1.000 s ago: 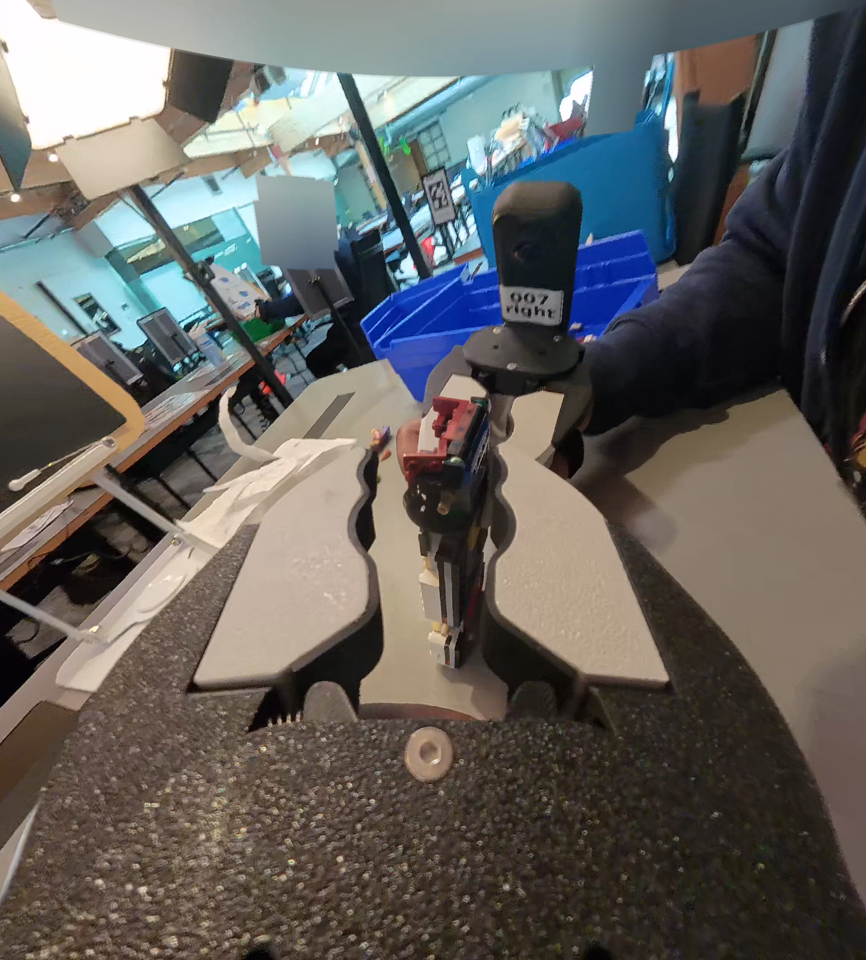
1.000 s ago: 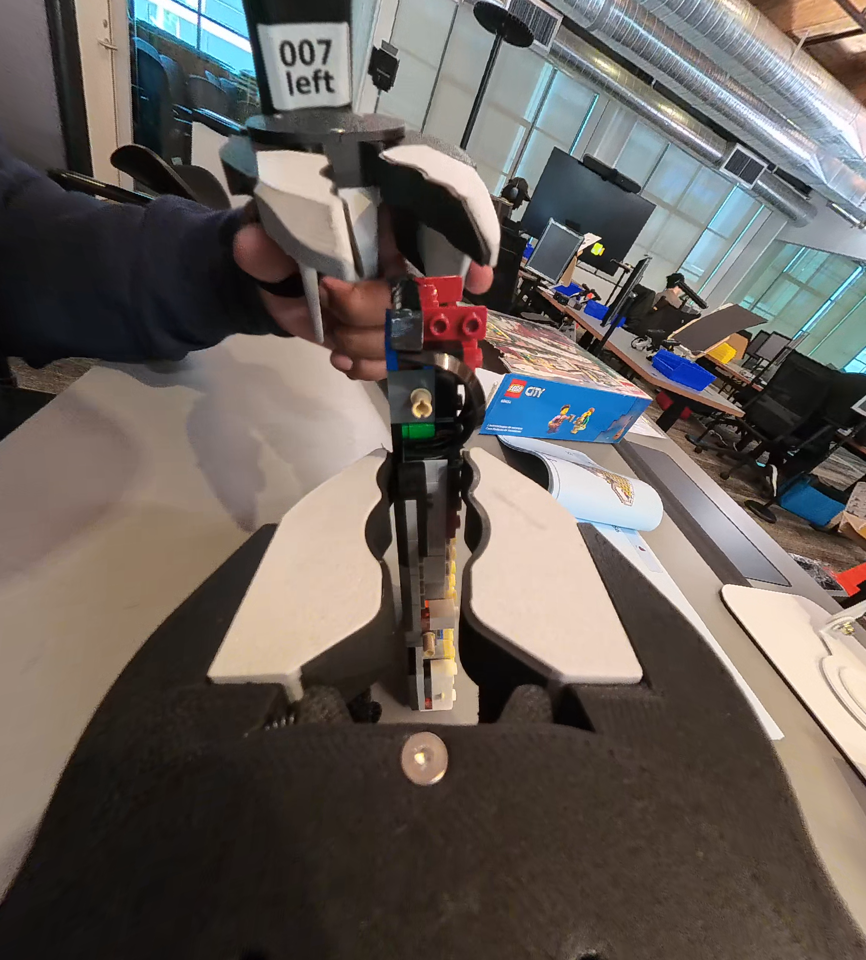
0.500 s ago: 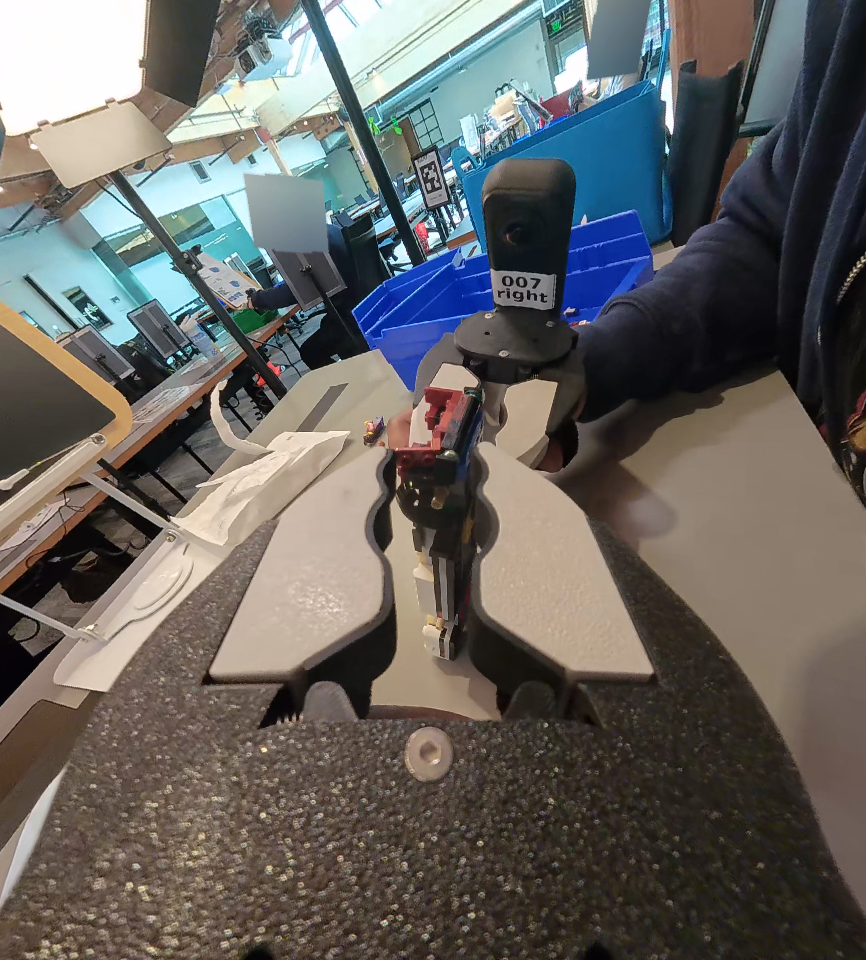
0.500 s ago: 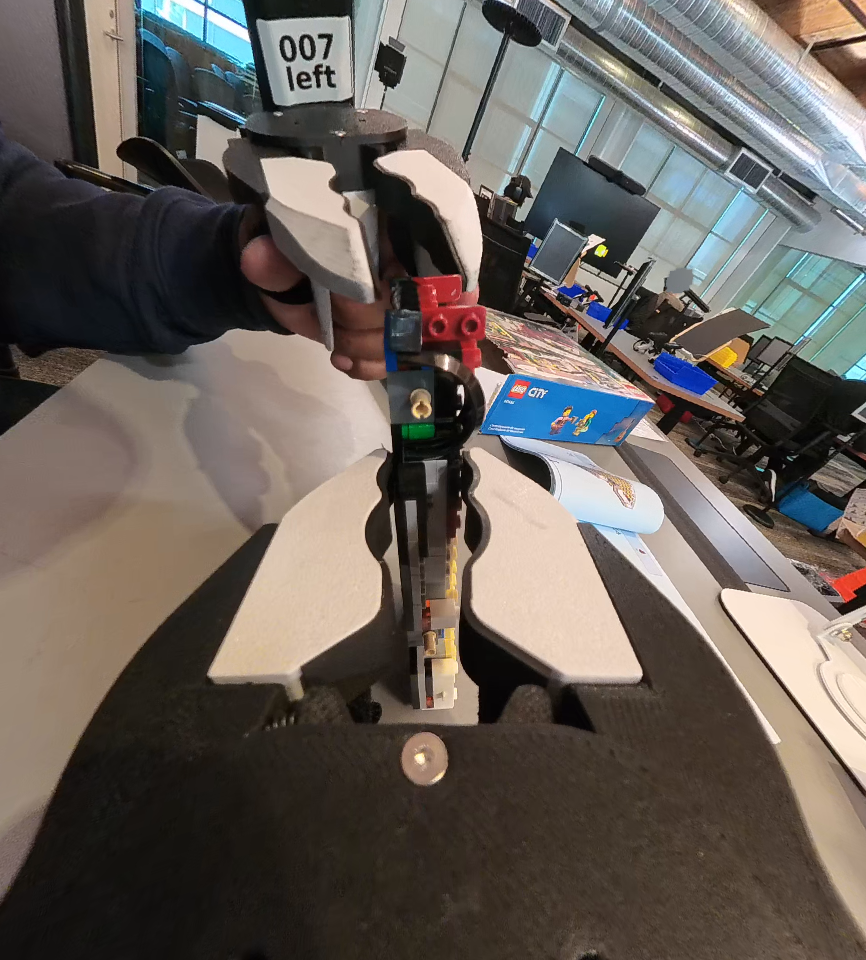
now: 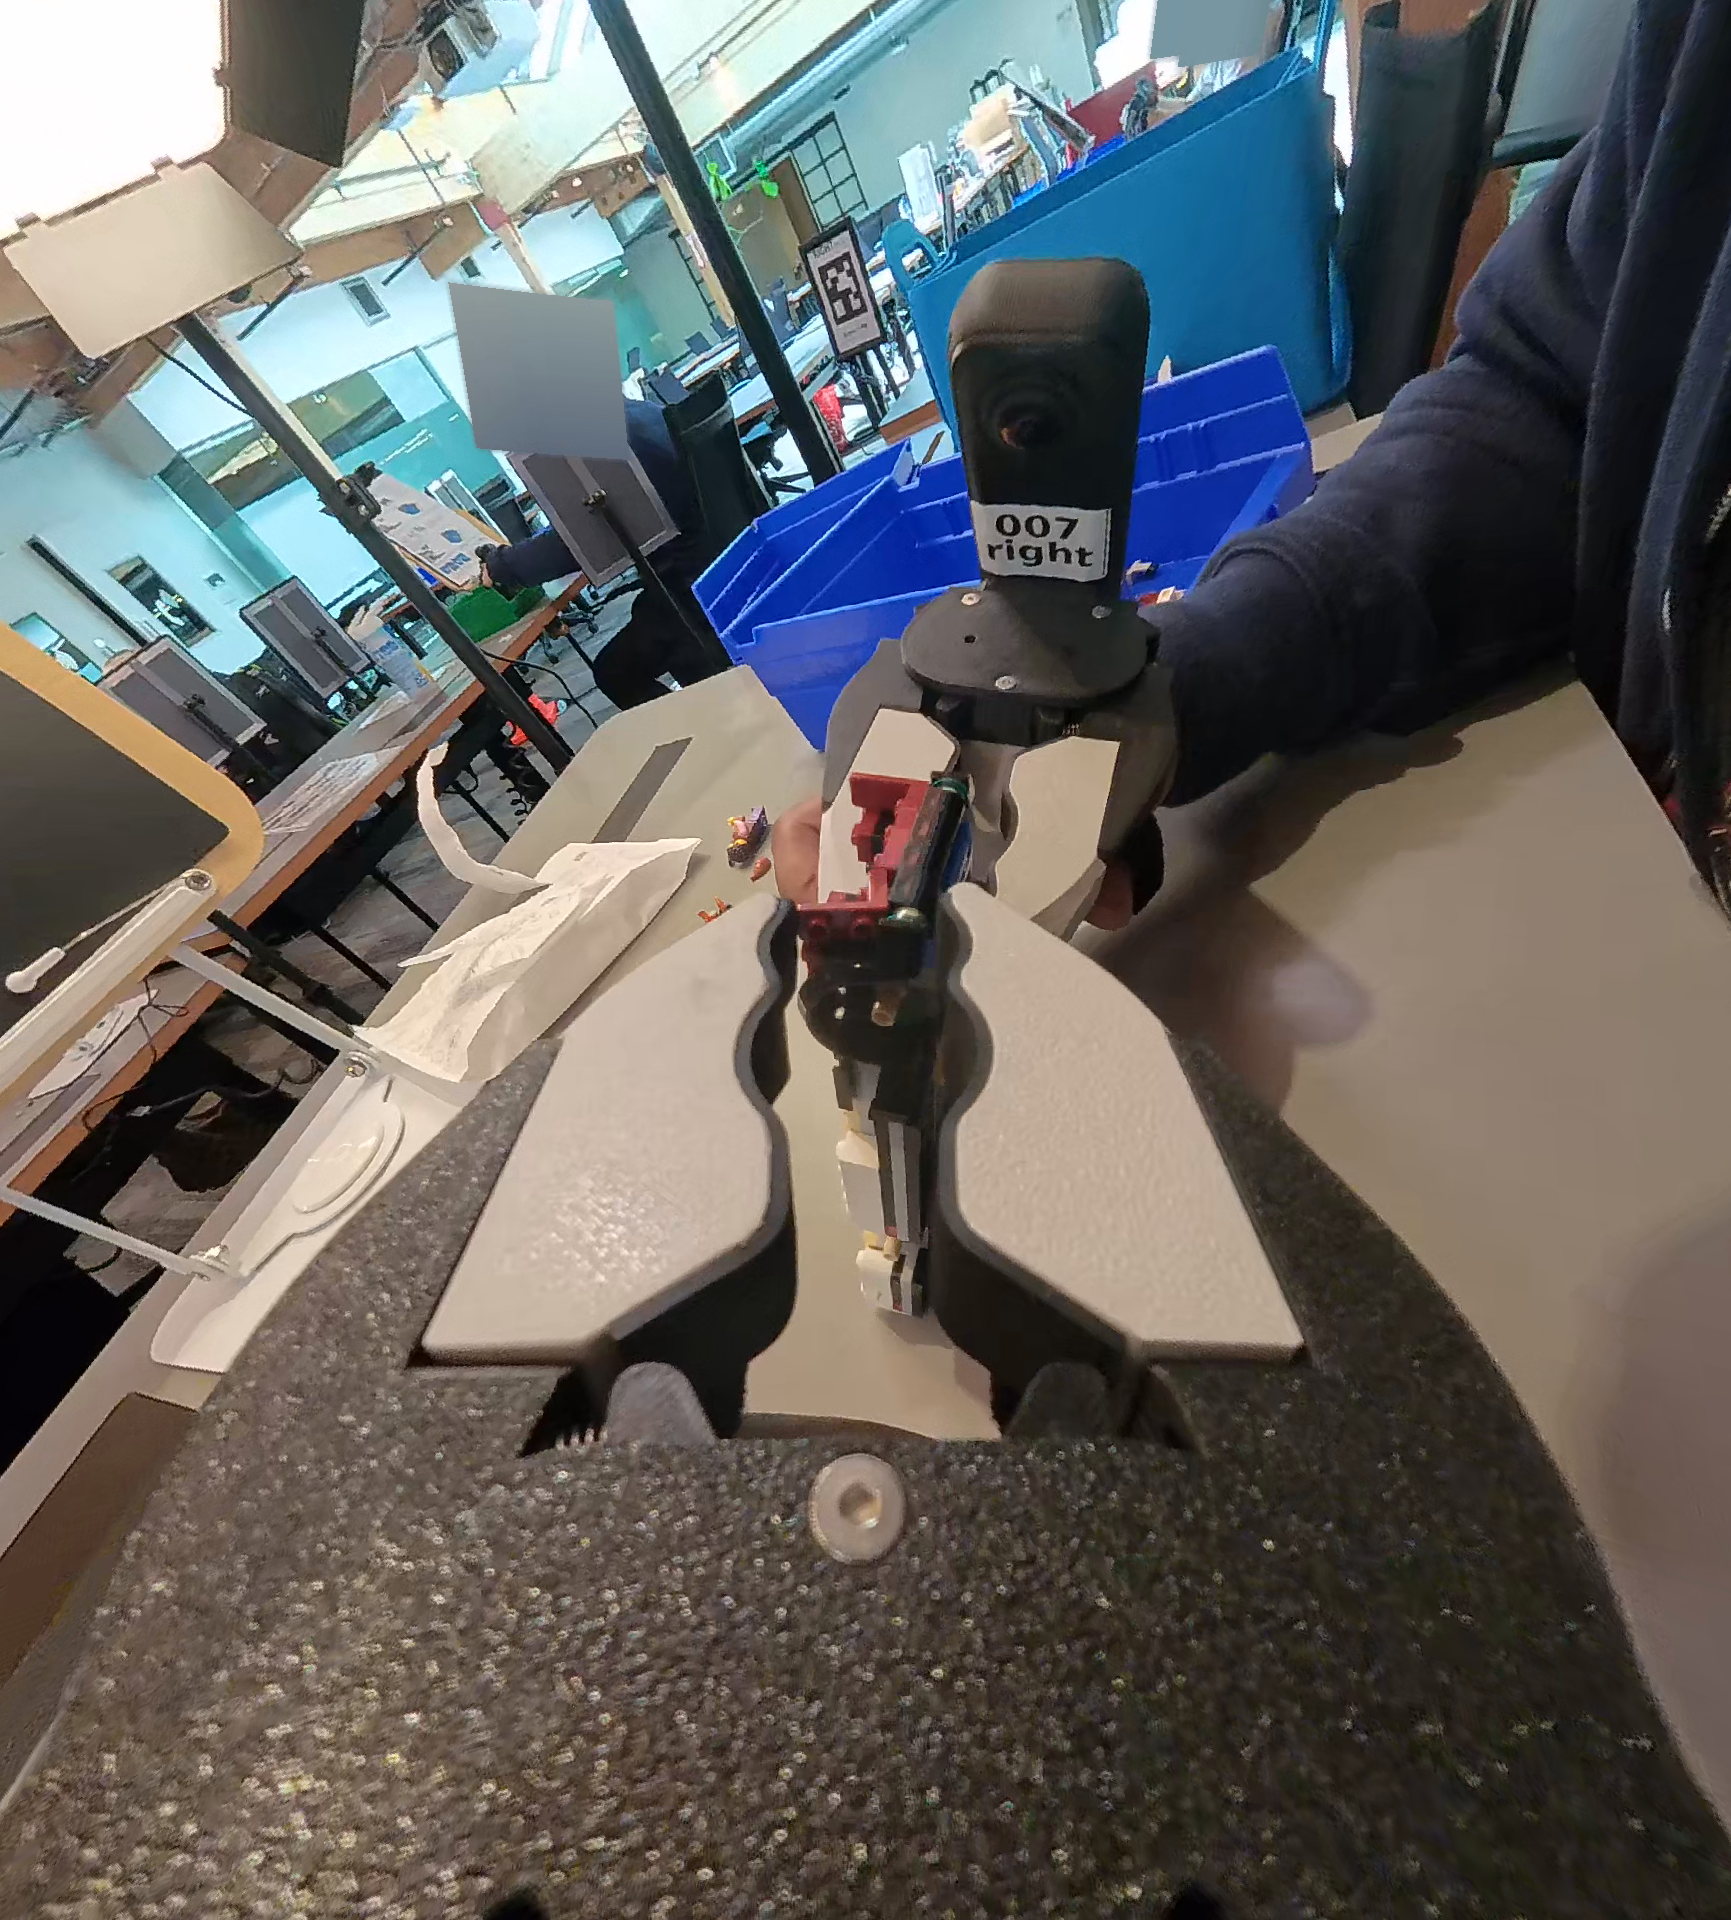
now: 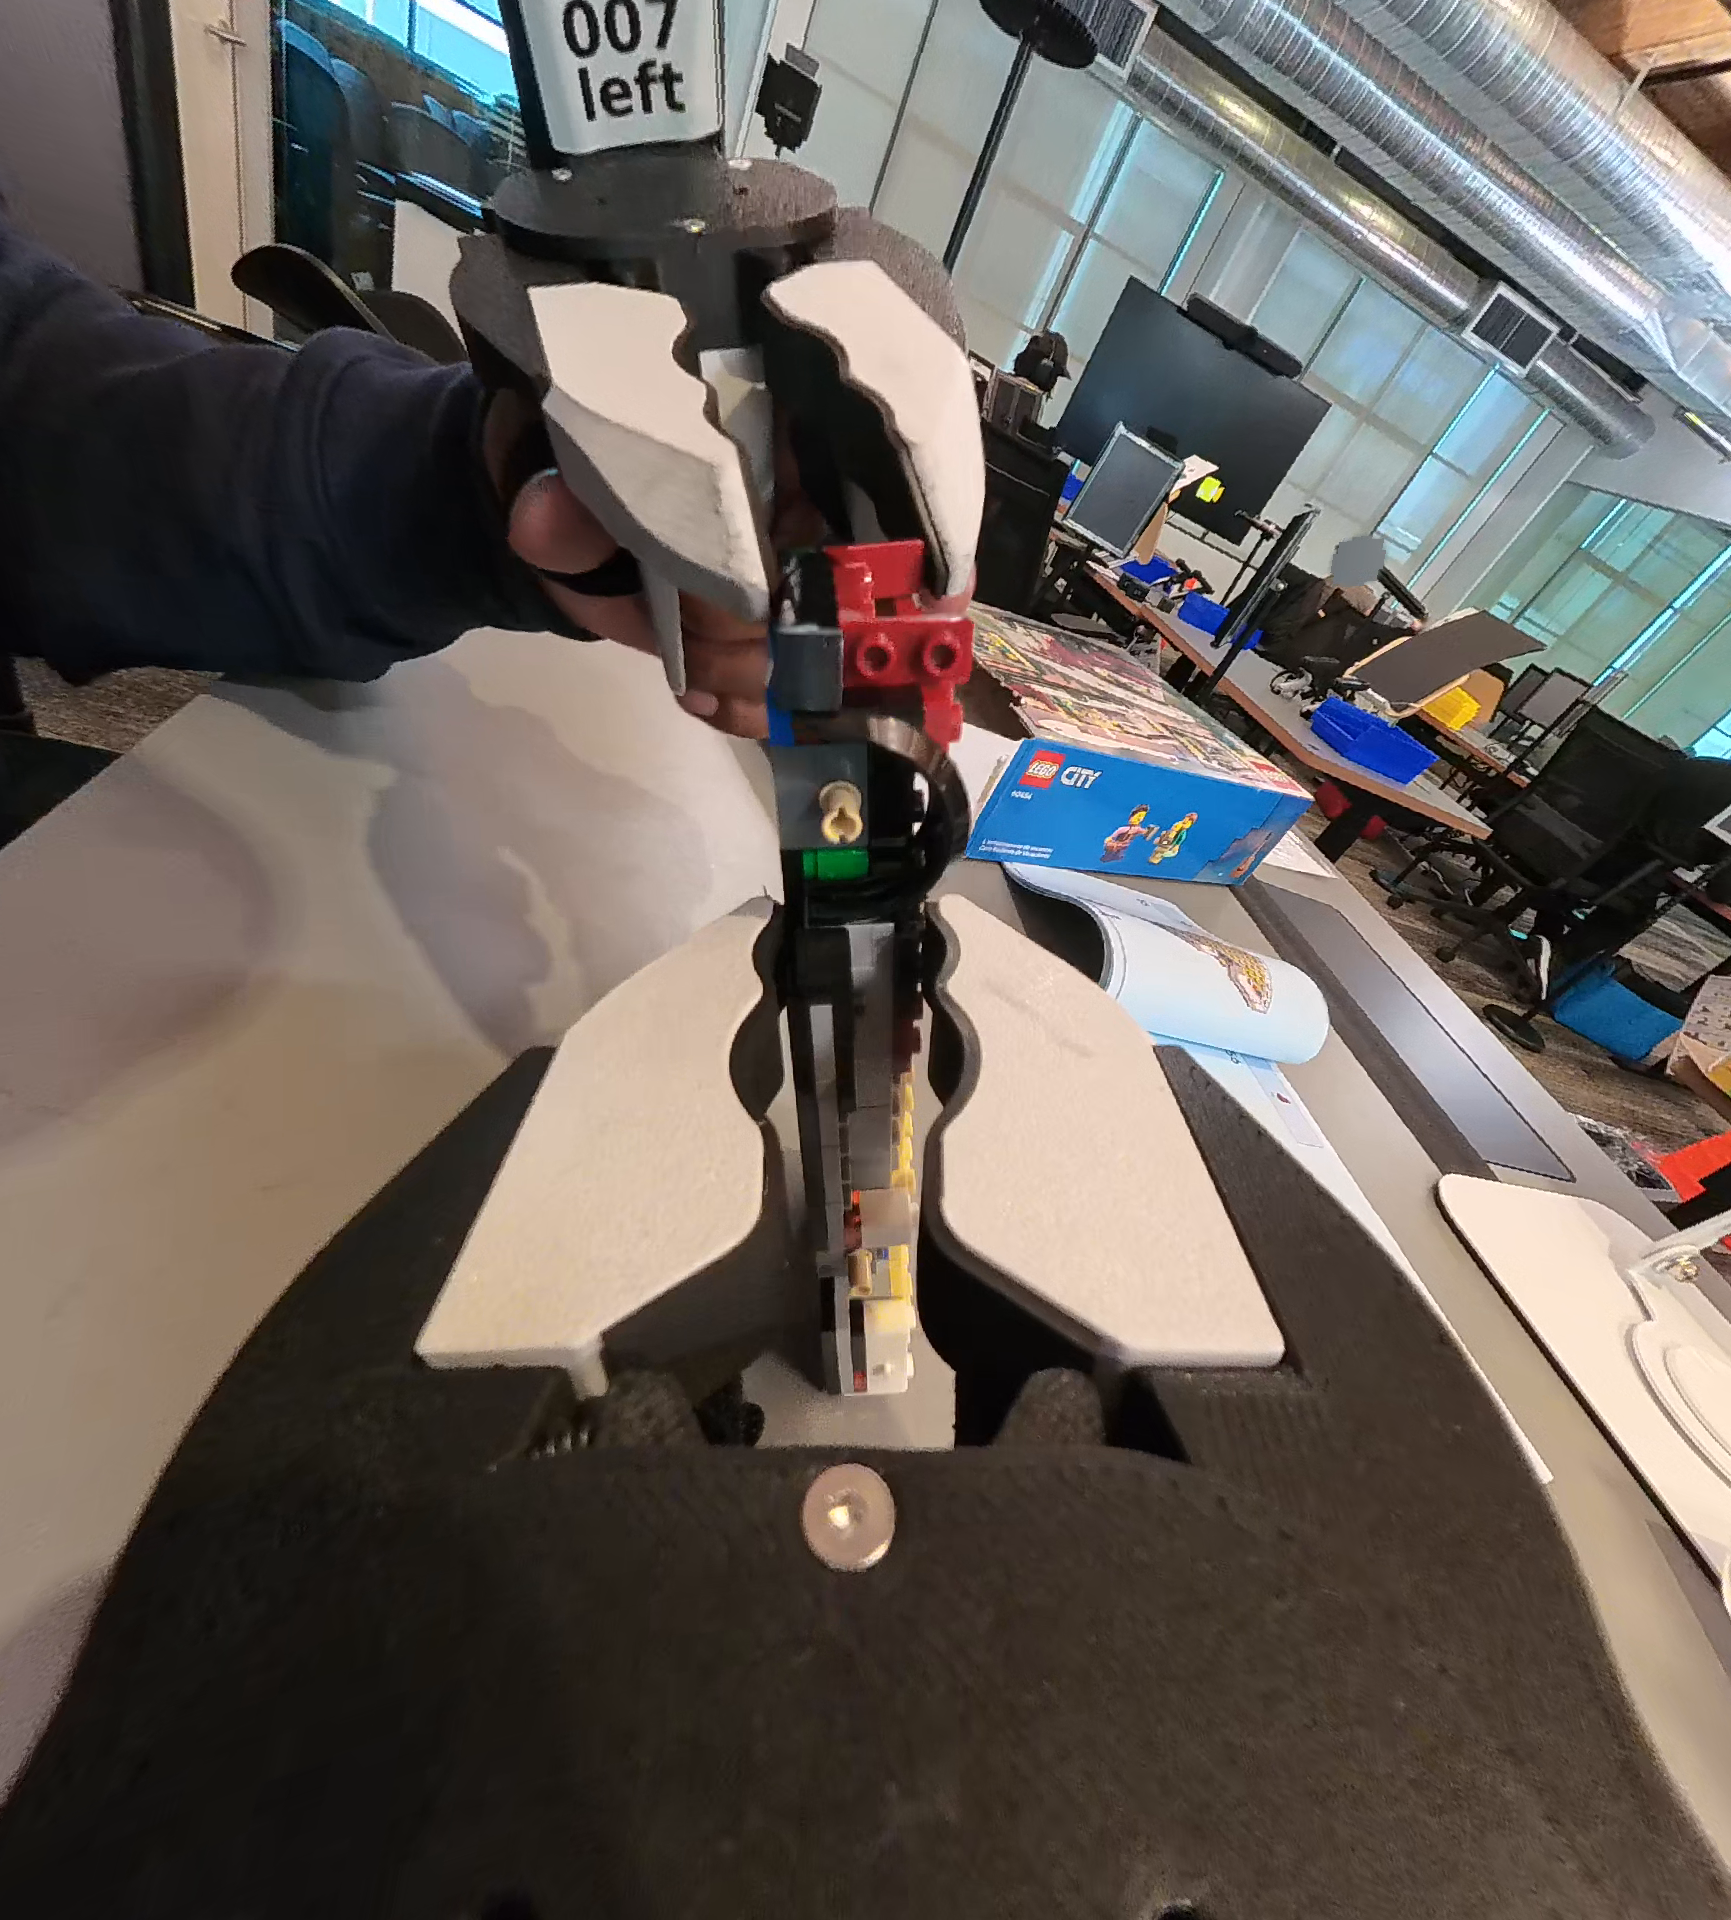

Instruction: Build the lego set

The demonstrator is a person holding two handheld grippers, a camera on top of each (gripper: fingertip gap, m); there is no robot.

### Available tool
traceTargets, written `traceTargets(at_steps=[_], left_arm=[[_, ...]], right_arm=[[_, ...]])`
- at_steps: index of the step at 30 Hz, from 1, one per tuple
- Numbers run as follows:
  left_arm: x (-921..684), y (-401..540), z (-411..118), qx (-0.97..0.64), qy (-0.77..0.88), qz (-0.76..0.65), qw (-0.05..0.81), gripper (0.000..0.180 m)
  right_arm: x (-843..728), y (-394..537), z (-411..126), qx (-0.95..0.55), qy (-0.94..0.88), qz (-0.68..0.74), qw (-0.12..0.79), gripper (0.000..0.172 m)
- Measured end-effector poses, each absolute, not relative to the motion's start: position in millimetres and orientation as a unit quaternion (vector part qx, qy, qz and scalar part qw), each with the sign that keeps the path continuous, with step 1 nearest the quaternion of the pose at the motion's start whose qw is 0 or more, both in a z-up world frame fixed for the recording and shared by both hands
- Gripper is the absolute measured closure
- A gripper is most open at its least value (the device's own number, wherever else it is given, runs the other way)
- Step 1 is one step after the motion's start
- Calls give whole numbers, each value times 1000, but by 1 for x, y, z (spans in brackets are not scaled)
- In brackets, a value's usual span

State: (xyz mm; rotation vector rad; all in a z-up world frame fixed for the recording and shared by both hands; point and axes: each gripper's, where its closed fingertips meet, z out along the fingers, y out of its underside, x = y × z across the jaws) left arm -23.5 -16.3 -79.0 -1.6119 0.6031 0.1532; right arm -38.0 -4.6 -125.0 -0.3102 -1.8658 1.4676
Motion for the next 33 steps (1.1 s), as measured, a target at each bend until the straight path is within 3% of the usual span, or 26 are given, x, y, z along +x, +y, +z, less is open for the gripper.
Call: traceTargets(at_steps=[33], left_arm=[[-15, -19, -83, -701, 331, 23, 631, 155]], right_arm=[[-34, -8, -129, -99, -746, 558, 350, 148]])
